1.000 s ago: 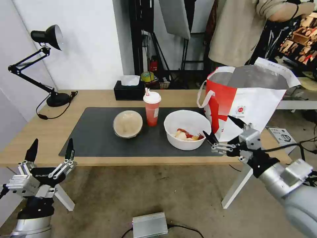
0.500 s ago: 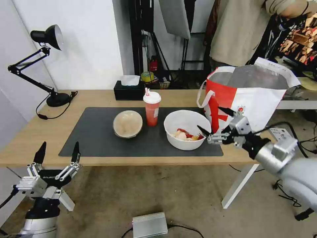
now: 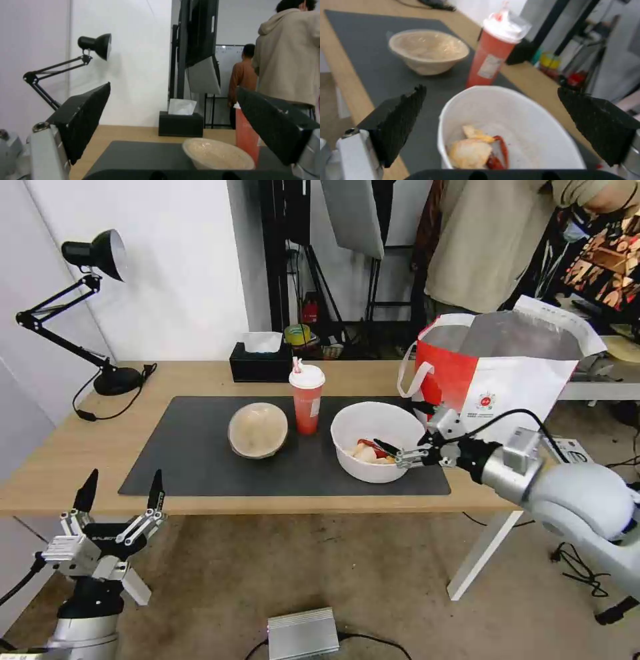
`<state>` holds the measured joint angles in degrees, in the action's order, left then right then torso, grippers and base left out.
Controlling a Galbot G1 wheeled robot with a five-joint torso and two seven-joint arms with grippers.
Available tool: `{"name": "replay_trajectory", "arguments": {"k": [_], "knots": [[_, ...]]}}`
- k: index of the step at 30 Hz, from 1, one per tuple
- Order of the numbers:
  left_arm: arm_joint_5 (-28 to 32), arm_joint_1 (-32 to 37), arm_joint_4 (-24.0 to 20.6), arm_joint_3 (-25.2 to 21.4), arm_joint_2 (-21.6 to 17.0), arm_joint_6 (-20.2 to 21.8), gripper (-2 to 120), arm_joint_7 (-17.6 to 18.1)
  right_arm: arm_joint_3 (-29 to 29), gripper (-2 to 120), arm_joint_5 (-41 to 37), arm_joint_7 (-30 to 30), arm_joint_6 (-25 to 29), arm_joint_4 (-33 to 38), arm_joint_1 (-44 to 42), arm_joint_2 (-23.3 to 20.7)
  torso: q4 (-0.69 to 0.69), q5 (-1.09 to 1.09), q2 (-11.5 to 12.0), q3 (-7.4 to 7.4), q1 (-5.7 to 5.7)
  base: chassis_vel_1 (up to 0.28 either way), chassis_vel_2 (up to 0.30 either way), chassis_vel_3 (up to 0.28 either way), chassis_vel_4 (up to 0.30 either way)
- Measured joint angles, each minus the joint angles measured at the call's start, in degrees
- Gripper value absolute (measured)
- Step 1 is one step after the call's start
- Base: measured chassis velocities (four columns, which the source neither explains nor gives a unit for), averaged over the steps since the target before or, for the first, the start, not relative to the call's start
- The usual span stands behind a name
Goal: Pick up the trash from the table and place it into the takeout bag.
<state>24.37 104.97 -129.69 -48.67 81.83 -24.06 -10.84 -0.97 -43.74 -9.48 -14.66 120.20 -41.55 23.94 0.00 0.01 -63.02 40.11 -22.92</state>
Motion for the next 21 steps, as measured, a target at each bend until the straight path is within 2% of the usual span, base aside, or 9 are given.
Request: {"name": "replay_trajectory", "arguments": {"k": [10,21], "knots": [[-0.07,-0.77,2.09,-0.22,0.09,0.03,100,-0.29,-11.17,100,-2.51,-4.64,-4.56,-4.62,13.71,2.69,0.01,-0.01,0.00,0.00,0.00,0.000,0.000,0.000,0.000],[-0.34,-1.49,4.16,-0.34,0.02,0.12,100,-0.20,-17.44,100,-4.49,-8.84,-10.87,-6.86,21.78,3.80,0.01,-0.01,0.00,0.00,0.00,0.000,0.000,0.000,0.000]]}}
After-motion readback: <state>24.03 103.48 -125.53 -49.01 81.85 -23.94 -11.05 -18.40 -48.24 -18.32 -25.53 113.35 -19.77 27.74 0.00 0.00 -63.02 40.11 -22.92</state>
